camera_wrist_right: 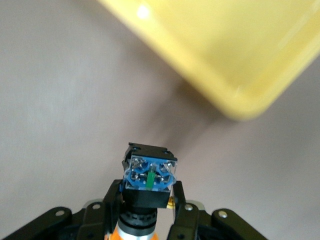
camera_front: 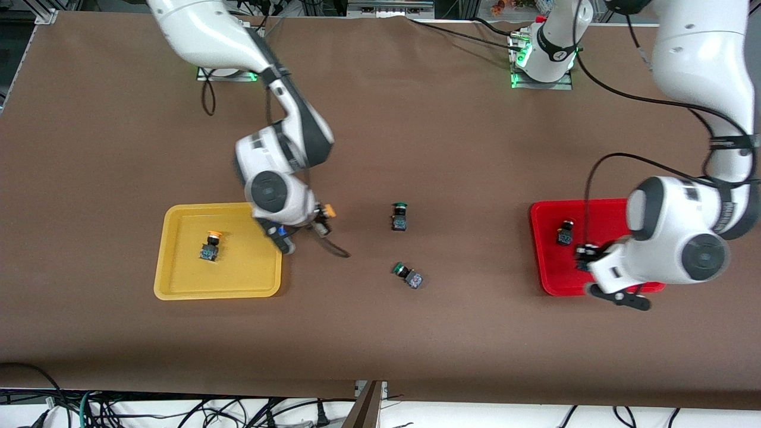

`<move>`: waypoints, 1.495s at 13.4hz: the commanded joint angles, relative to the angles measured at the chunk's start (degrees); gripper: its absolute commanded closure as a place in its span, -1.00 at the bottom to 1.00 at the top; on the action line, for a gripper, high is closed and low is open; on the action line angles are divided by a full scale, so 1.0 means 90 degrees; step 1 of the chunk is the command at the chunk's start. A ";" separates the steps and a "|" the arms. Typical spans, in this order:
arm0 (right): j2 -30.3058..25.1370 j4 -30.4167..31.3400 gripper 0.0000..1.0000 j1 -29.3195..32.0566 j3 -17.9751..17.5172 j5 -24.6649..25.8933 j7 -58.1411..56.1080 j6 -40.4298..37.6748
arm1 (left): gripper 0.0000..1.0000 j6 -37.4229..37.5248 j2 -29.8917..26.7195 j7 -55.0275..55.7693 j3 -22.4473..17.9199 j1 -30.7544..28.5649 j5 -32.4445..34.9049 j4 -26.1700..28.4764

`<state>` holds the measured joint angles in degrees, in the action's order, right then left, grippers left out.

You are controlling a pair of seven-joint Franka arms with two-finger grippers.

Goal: Place red and yellow buttons in trays
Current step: 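Release the red button into the red tray while the right gripper lowers yellow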

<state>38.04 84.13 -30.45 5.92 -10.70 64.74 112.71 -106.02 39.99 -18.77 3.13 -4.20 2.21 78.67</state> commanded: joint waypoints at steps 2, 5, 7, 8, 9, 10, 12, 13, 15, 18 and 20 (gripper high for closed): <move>0.0021 0.0212 1.00 0.0510 0.0553 0.0027 -0.2763 -0.0297 | 0.66 -0.1837 -0.0185 -0.0824 0.0131 -0.0373 0.0077 0.1665; 0.0274 0.0252 1.00 0.0951 0.0553 0.0037 -0.3753 -0.0258 | -1.00 -0.1951 -0.0399 -0.0863 0.0160 -0.0383 0.0077 0.1777; 0.0459 0.0262 1.00 0.0971 0.0553 0.0037 -0.3969 -0.0112 | -1.00 -0.1679 -0.0827 -0.0708 0.0209 -0.0296 0.0048 0.1670; 0.0528 0.0262 1.00 0.0971 0.0553 0.0037 -0.4164 0.0034 | -1.00 -0.1368 -0.1110 -0.0601 0.0286 -0.0228 0.0048 0.1592; 0.0587 0.0271 1.00 0.0971 0.0553 0.0037 -0.4311 0.0132 | -1.00 -0.1017 -0.1461 -0.0425 0.0345 -0.0150 0.0048 0.1533; 0.0626 0.0281 1.00 0.0971 0.0553 0.0037 -0.4390 0.0278 | -1.00 -0.0617 -0.1851 -0.0230 0.0404 -0.0130 0.0058 0.1523; 0.0617 0.0223 -0.99 0.0952 0.0553 0.0037 -0.4439 0.0338 | -1.00 0.0078 -0.2604 -0.0014 0.0560 -0.0120 0.0067 0.1523; 0.0539 0.0155 -1.00 0.0942 0.0553 0.0046 -0.4642 0.0309 | -1.00 0.0429 -0.3042 0.0006 0.0580 -0.0129 0.0077 0.1523; 0.0169 -0.0050 -1.00 0.0961 0.0660 0.0037 -0.5344 -0.0002 | -1.00 0.1414 -0.3805 -0.0004 0.0638 -0.0129 0.0077 0.1523; -0.0378 -0.0508 -1.00 0.0962 0.1109 0.0153 -0.6456 -0.1093 | -1.00 0.2150 -0.4256 0.0025 0.0649 -0.0217 0.0116 0.1590; -0.0797 -0.0908 -1.00 0.0962 0.1305 0.0359 -0.6967 -0.1894 | -1.00 0.2035 -0.4423 0.0103 -0.0010 0.0034 0.0087 0.1640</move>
<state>34.88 78.13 -21.79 16.59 -9.15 6.19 101.73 -86.52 1.54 -18.47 7.57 -5.28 2.22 91.30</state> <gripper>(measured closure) 0.000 0.000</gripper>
